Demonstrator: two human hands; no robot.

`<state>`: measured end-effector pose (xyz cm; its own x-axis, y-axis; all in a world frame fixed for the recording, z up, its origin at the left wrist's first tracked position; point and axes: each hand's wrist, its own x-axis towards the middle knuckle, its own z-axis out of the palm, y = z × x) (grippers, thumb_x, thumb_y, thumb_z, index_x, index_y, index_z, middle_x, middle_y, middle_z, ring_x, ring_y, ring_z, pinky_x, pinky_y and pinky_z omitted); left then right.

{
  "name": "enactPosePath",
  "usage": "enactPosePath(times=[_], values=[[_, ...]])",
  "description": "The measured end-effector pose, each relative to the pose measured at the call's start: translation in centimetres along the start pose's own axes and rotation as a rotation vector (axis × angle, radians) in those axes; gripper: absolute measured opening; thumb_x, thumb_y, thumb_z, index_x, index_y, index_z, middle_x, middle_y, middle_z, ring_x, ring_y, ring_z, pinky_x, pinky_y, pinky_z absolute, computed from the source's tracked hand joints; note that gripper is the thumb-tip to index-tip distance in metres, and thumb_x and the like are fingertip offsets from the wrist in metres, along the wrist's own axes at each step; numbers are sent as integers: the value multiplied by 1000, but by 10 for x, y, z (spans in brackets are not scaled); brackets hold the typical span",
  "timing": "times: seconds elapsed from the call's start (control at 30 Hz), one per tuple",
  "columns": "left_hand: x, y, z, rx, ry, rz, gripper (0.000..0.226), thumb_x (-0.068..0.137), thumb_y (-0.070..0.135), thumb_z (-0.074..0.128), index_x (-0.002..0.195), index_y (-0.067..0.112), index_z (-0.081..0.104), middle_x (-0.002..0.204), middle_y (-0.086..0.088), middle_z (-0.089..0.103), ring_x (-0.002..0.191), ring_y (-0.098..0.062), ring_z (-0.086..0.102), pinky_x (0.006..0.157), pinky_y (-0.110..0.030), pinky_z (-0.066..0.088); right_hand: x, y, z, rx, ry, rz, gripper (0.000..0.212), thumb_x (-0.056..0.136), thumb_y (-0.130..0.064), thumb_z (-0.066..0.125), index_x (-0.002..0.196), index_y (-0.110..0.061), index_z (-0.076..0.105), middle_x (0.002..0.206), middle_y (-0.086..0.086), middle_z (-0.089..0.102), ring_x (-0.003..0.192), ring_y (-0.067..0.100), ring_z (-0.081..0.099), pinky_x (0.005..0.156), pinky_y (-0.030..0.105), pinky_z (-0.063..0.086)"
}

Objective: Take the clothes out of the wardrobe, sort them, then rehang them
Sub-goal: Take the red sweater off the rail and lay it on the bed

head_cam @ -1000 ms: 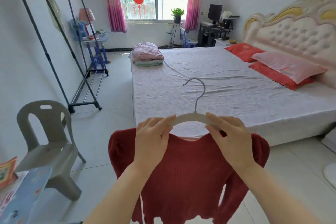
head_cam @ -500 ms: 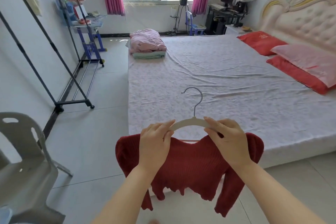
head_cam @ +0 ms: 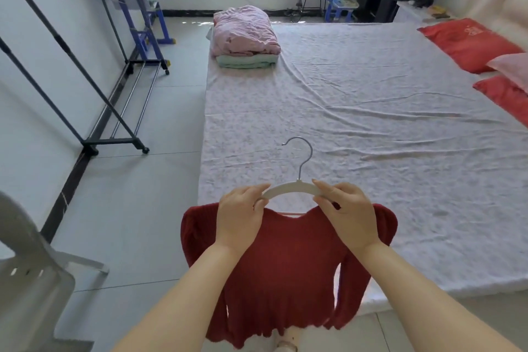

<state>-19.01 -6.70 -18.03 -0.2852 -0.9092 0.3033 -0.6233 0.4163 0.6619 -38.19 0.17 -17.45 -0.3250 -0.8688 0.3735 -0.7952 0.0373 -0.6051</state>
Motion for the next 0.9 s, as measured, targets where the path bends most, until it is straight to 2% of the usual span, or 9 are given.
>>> enactPosePath(times=[0.17, 0.27, 0.3, 0.43, 0.53, 0.63, 0.77, 0.9], values=[[55, -32, 39, 31, -30, -78, 30, 75, 5, 71, 103, 15, 71, 89, -3, 72, 81, -25, 65, 77, -39, 47, 62, 36, 41, 18, -146, 50, 35, 77, -18, 74, 109, -31, 68, 80, -5, 62, 78, 14, 56, 68, 29, 47], [84, -50, 64, 96, -50, -135, 25, 78, 8, 65, 101, 15, 71, 85, -3, 72, 78, -28, 65, 74, -43, 49, 95, 60, 70, -24, -269, 92, 35, 84, -22, 67, 117, -32, 64, 87, -4, 61, 85, 16, 57, 70, 31, 49], [92, -56, 72, 127, -53, -149, 26, 78, 9, 61, 101, 15, 71, 87, -4, 72, 80, -29, 65, 75, -43, 49, 106, 68, 81, -58, -324, 117, 36, 87, -24, 63, 122, -33, 60, 93, -4, 61, 91, 16, 55, 72, 30, 48], [120, -76, 95, 224, -165, -305, 36, 85, 5, 55, 117, 17, 64, 117, -2, 65, 113, -25, 54, 99, -40, 38, 133, 95, 123, -113, -513, 239, 42, 93, -24, 52, 134, -29, 46, 118, -1, 54, 113, 15, 46, 83, 30, 45], [126, -82, 104, 250, -199, -362, 35, 86, 9, 53, 118, 19, 63, 117, -1, 64, 113, -24, 54, 98, -35, 36, 131, 110, 137, -97, -600, 262, 43, 90, -24, 55, 133, -25, 49, 122, 1, 53, 117, 19, 47, 93, 32, 43], [127, -80, 108, 320, -308, -406, 35, 89, 18, 51, 123, 25, 58, 123, 4, 60, 116, -20, 50, 97, -32, 34, 118, 123, 140, -137, -688, 259, 44, 90, -25, 55, 133, -22, 48, 129, 0, 49, 123, 18, 43, 101, 32, 39], [126, -72, 106, 421, -490, -433, 44, 91, 28, 49, 135, 25, 45, 136, 3, 49, 126, -18, 42, 103, -34, 32, 108, 134, 129, -177, -757, 288, 45, 91, -27, 53, 135, -19, 45, 132, 2, 45, 123, 19, 41, 103, 32, 37], [130, -55, 101, 500, -645, -387, 50, 92, 33, 48, 139, 23, 36, 138, 1, 44, 128, -20, 39, 103, -36, 31, 104, 132, 109, -205, -754, 340, 46, 92, -28, 53, 136, -18, 43, 135, 2, 42, 126, 20, 39, 105, 32, 36]])
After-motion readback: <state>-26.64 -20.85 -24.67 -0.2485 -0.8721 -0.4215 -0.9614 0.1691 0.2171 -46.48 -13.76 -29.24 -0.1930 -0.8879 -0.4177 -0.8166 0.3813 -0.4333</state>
